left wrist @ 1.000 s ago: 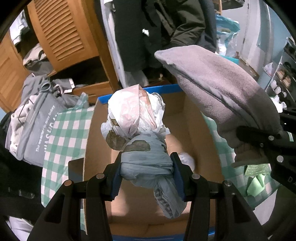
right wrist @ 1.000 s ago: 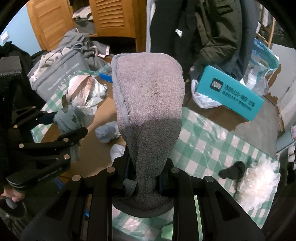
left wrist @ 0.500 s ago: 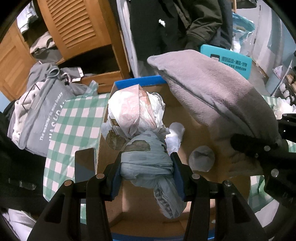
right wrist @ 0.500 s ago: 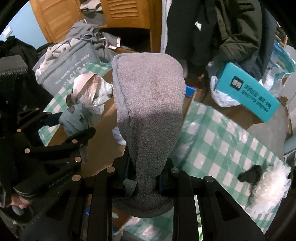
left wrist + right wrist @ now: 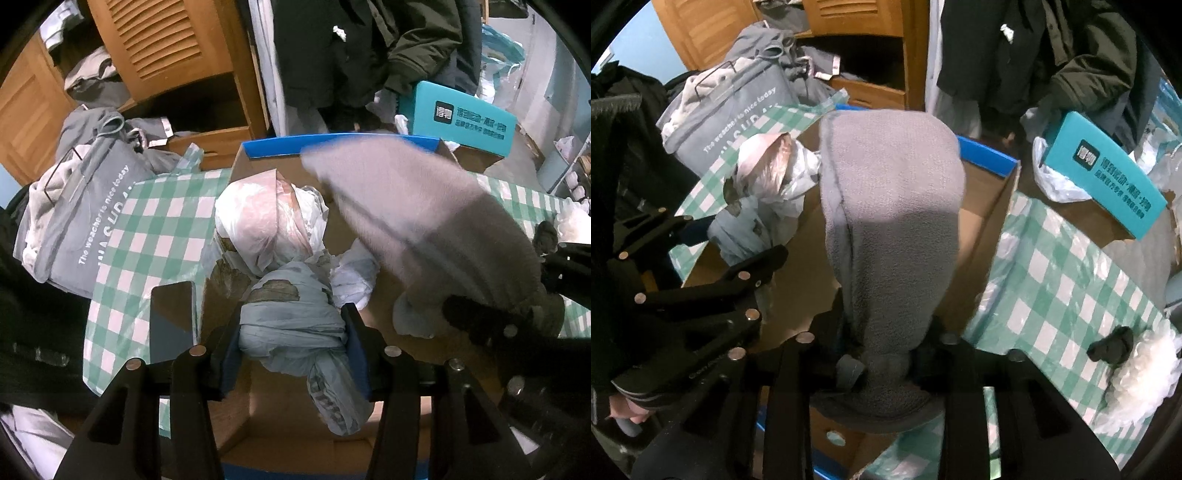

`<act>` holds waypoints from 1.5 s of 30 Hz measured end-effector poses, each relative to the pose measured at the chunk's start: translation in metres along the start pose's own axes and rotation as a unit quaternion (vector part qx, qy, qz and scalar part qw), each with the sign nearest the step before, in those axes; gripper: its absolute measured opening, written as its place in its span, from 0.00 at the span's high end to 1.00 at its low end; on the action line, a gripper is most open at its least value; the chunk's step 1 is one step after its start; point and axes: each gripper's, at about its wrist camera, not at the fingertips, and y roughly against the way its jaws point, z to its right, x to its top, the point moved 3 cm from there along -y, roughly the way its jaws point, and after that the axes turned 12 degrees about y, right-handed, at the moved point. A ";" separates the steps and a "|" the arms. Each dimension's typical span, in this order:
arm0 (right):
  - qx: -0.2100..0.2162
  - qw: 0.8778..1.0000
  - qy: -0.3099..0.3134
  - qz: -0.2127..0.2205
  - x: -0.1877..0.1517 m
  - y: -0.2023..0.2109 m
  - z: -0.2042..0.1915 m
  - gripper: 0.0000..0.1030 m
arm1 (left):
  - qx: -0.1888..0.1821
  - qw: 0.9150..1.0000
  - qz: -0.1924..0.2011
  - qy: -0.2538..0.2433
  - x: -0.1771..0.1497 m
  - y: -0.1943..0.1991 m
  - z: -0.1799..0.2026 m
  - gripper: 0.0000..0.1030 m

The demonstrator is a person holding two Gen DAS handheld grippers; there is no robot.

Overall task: Organize soft objects
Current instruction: 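Open the left tool over the box while the right tool releases the grey towel, then move both tools back over the table toward the bath puff and black sock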

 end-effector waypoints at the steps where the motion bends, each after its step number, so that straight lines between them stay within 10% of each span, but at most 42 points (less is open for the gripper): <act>1: -0.002 1.000 0.000 0.000 0.000 0.000 0.000 0.55 | 0.003 1.000 0.000 0.001 0.000 0.000 -0.001 0.44; 7: -0.015 1.000 -0.007 0.007 -0.002 0.005 0.004 0.38 | 0.015 1.000 0.008 0.009 0.003 0.004 -0.007 0.23; 45: -0.054 0.994 -0.077 0.063 -0.072 0.094 0.072 0.33 | -0.029 0.997 0.052 -0.045 0.010 0.052 0.067 0.22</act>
